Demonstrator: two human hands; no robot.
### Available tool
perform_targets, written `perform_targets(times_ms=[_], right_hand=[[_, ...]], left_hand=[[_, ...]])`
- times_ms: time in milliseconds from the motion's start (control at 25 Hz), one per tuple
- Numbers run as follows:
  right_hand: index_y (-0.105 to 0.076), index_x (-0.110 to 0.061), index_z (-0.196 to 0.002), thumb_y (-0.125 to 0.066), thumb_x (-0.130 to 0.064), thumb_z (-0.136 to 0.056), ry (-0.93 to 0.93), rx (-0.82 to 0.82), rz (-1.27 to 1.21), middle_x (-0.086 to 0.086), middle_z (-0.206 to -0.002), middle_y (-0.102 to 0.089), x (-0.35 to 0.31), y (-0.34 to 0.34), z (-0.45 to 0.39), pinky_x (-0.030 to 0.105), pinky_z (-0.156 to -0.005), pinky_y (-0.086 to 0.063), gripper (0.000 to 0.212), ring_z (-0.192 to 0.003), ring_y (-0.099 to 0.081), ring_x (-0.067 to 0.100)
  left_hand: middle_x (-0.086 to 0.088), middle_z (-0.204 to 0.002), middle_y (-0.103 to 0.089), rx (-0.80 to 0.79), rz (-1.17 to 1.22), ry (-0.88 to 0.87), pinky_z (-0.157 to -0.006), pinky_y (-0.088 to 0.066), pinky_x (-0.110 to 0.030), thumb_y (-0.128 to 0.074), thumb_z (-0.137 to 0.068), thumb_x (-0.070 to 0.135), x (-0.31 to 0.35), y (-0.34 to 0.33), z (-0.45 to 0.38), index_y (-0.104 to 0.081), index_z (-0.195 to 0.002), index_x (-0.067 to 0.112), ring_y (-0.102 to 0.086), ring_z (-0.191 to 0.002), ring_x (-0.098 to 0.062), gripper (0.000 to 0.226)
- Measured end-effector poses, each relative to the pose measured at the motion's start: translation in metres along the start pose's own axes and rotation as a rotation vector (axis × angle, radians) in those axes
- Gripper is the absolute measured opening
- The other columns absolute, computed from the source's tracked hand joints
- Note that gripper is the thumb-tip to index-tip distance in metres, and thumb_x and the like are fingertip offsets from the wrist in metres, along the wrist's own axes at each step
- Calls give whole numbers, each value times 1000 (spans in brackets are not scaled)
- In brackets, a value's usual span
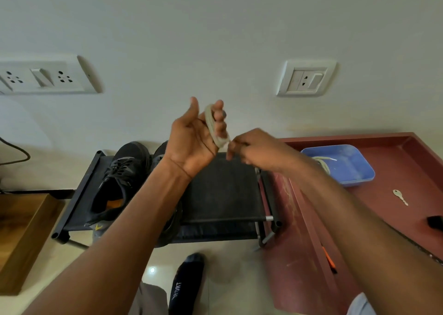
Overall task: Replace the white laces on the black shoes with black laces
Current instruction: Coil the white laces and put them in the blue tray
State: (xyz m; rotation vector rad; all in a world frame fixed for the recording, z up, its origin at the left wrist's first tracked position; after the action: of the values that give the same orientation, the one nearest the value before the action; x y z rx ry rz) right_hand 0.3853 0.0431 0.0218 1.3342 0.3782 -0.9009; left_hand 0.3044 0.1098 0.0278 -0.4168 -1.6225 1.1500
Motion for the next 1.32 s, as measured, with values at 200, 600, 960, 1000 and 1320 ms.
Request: perform_targets(times_ms=[200,600,960,1000,1320], right_hand=[[-76,-19,-102,-56,-30,-108,115,-84,-39,-2,-63,-67,-34,-21,6,26,-58,-51,24,-48,-56,9],[-80,-26,-88,-82,-28,-89,115,504,-207,-11,-82,-75,-12,31,5,26,-77,-57,3,-83,-71,4],[-72,-15,-94,-76,-17,-95,105,297,-435,10,-94,-76,-7,25,0,30,-62,-61,5,-82,-75,22],[-74,-19,-91,-78,-20,-94,115,310,-366,7,-97,-75,-4,28,-1,28,-61,-59,5,-86,-74,20],[-73,-21,-86,-79,-15,-93,141,348,-287,8,-94,-73,27,46,17,29,-60,-58,10,-78,-70,21]], left_hand=[[-16,-110,-78,384,-683,-124,-92,-58,-35,-21,-108,62,32,33,14,-67,-122,0,-76,-103,-25,78],[-2,-54,-42,395,-1025,117,-47,-30,-26,-23,-103,73,-10,33,12,-54,-66,15,-35,-47,-14,75],[-6,-63,-47,255,-563,302,-61,-44,-31,-27,-107,65,-41,36,3,-40,-64,17,-50,-56,-20,66],[-5,-62,-45,274,-577,308,-59,-43,-30,-28,-106,65,-43,38,2,-40,-63,17,-48,-54,-19,66],[-2,-56,-41,212,-646,397,-51,-41,-26,-28,-105,67,-76,23,-10,-37,-63,18,-40,-49,-16,65]])
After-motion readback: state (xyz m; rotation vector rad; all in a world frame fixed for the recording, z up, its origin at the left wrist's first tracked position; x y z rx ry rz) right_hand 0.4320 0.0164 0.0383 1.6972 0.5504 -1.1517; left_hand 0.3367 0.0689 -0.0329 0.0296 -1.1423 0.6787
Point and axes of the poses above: each hand's wrist, its own z-axis away from the middle knuckle, its own y-axis out of the back of the hand, x = y × z, the point moved 10 cm from there along -z, towards the middle knuckle
